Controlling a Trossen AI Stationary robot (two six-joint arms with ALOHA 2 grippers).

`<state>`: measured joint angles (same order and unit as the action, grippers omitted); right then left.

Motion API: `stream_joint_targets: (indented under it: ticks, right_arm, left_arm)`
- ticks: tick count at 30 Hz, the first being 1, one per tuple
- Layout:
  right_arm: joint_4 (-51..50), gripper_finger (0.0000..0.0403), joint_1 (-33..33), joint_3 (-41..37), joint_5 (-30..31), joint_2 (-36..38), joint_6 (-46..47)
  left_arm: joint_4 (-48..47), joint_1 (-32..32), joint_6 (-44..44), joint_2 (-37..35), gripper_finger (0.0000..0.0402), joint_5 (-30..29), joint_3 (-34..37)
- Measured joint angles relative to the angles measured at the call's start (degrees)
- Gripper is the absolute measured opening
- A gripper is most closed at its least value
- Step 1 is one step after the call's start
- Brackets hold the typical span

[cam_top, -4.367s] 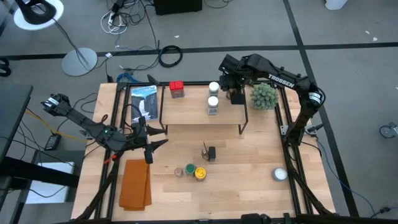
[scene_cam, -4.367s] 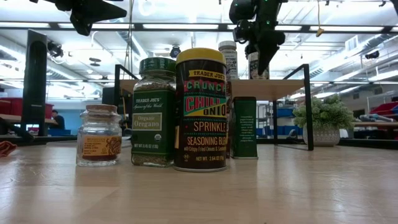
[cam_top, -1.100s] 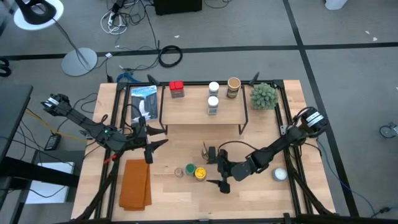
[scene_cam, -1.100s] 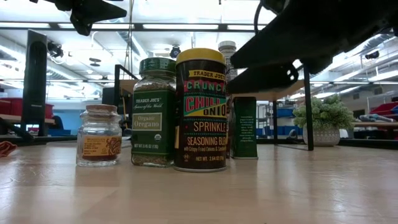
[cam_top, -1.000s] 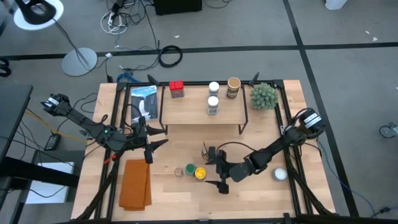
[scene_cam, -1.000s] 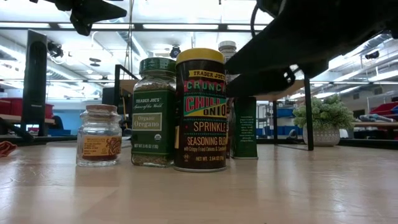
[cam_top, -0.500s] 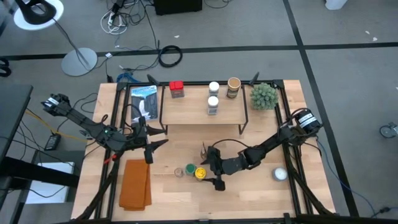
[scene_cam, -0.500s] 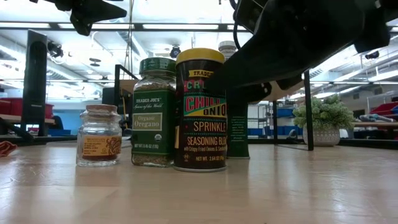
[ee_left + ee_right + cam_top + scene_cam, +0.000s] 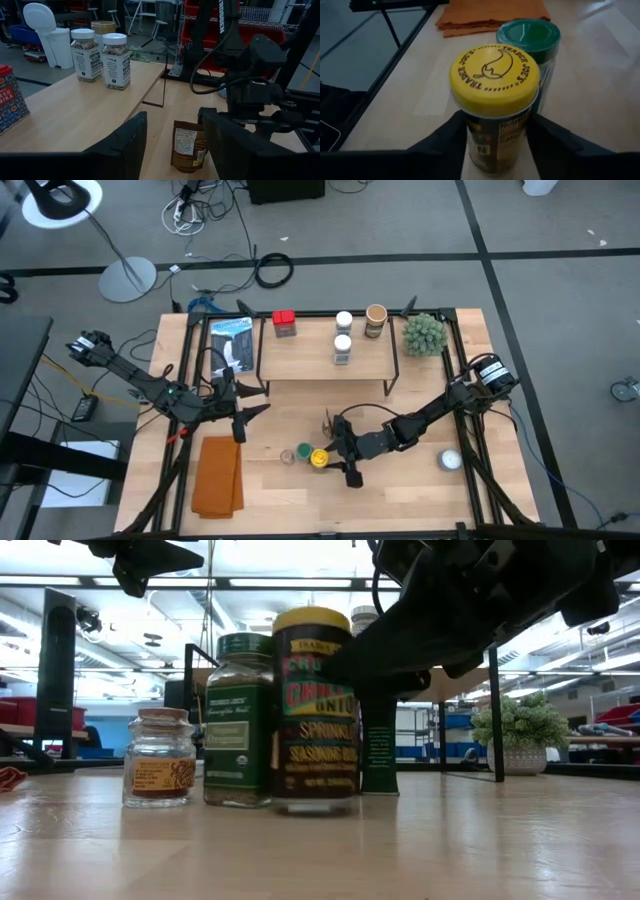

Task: Shelf spices
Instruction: Put the yellow seasoning bottle on the shelf, then put the green seasoning bottle on the shelf

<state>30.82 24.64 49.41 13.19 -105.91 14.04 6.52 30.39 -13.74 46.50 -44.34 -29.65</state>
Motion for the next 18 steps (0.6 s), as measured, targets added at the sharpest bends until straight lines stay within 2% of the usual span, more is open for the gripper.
stream_joint_targets:
  ticks: [4, 18]
  right_arm:
    - [0.6, 0.0155, 0.0, 0.0, 0.0, 0.0, -0.2]
    - [2.2, 0.0151, 0.0, 0.0, -1.2, 0.1, -0.2]
  left_arm:
    - [0.0, 0.0, 0.0, 0.0, 0.0198, 0.0, 0.0]
    - [0.0, 0.0, 0.0, 0.0, 0.0198, 0.0, 0.0]
